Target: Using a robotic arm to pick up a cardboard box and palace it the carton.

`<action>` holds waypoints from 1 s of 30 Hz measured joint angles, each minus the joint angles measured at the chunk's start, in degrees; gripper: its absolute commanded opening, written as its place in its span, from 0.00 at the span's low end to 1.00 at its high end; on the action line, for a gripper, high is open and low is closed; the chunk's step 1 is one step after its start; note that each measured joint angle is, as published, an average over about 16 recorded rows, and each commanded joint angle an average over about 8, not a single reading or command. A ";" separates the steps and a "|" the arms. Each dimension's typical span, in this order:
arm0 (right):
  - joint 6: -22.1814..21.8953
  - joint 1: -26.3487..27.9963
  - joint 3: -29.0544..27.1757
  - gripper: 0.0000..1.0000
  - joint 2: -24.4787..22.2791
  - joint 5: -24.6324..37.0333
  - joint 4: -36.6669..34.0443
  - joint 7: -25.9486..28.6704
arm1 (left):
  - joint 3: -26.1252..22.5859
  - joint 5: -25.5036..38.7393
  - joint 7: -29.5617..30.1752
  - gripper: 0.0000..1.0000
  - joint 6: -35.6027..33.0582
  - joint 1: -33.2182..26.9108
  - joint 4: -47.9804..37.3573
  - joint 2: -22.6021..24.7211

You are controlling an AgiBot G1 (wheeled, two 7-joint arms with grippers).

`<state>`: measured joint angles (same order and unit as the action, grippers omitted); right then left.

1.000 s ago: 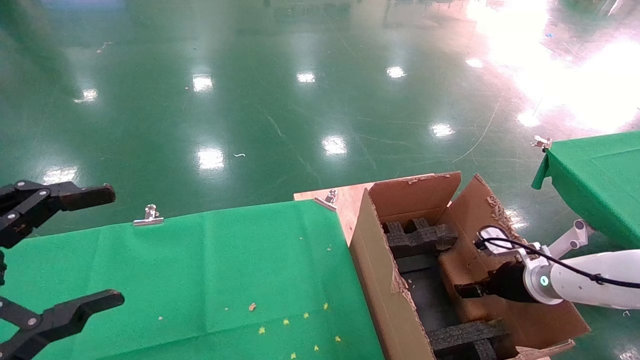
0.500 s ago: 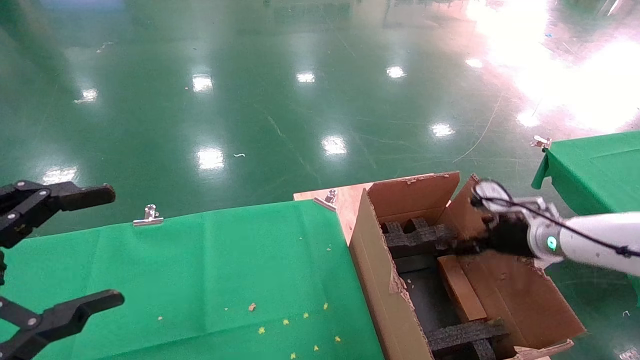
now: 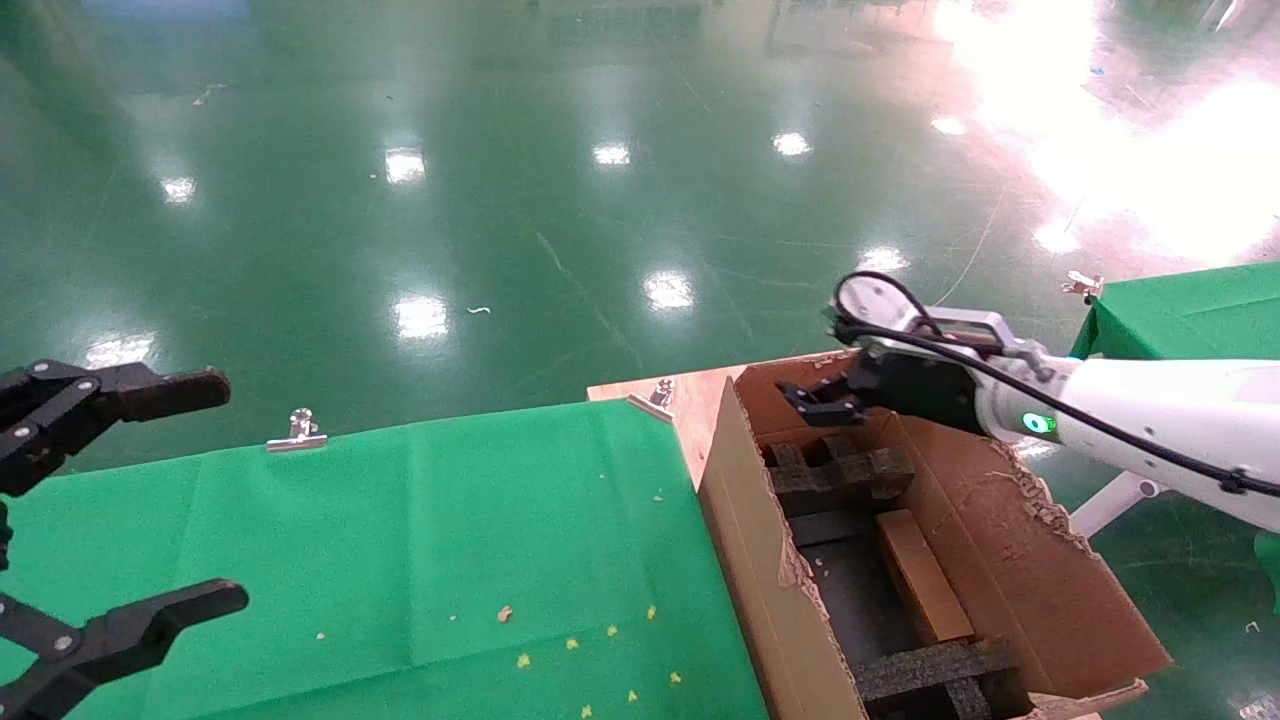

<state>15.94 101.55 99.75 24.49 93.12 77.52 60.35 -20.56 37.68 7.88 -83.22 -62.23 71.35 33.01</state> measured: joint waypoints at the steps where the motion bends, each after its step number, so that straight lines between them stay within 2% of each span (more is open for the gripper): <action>1: -0.40 -0.01 -0.16 1.00 0.31 -0.47 0.22 -1.02 | 0.00 0.00 0.00 1.00 0.00 0.00 0.00 0.00; 8: -1.46 0.20 -1.10 1.00 2.37 -3.88 0.88 -7.31 | 0.00 0.00 0.00 1.00 0.01 0.01 -0.01 0.00; 17: -0.06 -0.19 -2.96 1.00 3.46 -6.45 1.08 -10.69 | 0.01 -0.01 -0.01 1.00 0.01 0.02 -0.01 -0.01; 23: 3.94 -2.43 -7.52 1.00 3.90 -9.06 0.72 -12.78 | 0.01 -0.01 -0.01 1.00 0.01 0.02 -0.01 -0.01; 30: 11.92 -6.97 -16.77 1.00 4.70 -14.17 0.15 -17.24 | 0.00 -0.01 -0.01 1.00 0.01 0.02 -0.01 -0.01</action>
<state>27.86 94.57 82.98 29.18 78.96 77.67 43.11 -20.56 37.66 7.87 -83.21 -62.22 71.33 33.00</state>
